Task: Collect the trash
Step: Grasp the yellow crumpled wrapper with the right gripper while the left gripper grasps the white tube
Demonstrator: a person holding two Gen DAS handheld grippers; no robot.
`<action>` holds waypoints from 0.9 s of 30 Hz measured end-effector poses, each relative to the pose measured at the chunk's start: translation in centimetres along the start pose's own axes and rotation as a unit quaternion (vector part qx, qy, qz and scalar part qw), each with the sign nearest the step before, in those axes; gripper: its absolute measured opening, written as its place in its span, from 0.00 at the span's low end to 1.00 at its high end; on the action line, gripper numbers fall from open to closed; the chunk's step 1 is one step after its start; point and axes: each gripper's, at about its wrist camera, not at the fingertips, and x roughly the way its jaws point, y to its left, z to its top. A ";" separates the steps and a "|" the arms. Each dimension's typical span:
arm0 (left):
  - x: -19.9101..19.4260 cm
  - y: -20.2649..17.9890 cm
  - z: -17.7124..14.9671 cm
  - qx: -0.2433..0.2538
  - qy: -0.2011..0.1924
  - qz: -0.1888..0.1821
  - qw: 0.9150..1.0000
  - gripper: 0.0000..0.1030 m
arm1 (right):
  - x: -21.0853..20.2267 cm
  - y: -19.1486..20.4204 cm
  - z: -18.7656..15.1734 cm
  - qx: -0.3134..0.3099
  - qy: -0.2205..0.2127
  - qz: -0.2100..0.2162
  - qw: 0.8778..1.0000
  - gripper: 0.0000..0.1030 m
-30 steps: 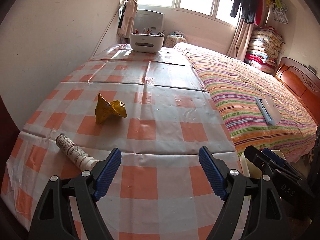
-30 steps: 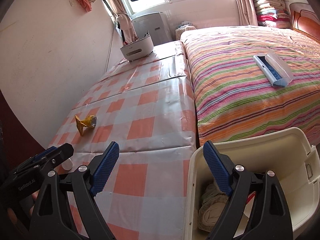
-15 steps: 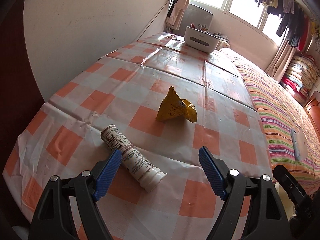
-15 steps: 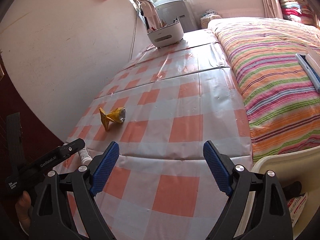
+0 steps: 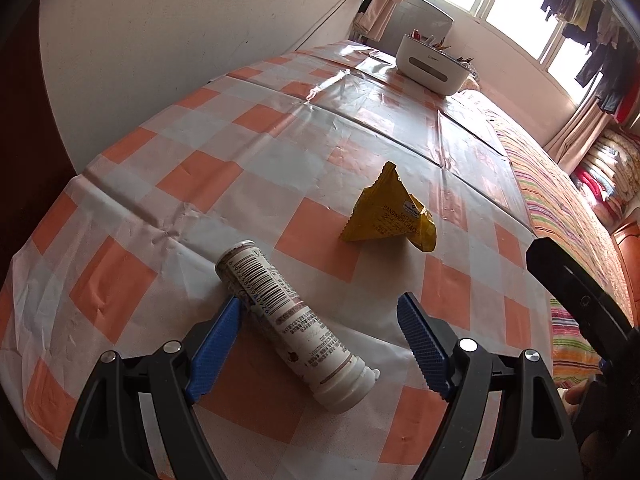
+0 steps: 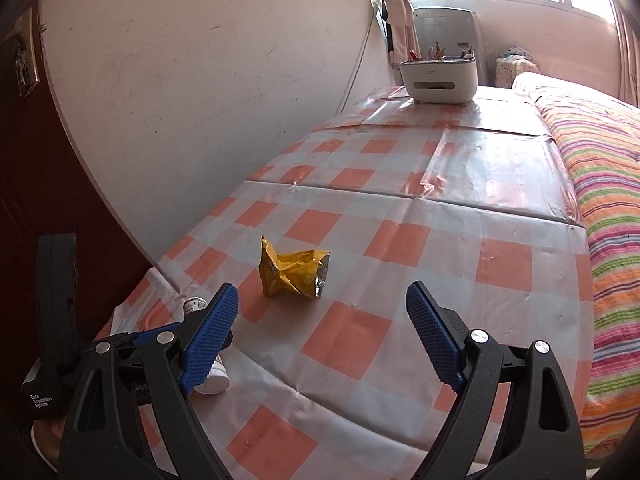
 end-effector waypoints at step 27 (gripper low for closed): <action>0.8 2.3 -0.1 0.026 0.009 -0.026 0.999 0.31 | 10.9 4.6 -0.1 -0.133 0.112 0.007 0.985 0.25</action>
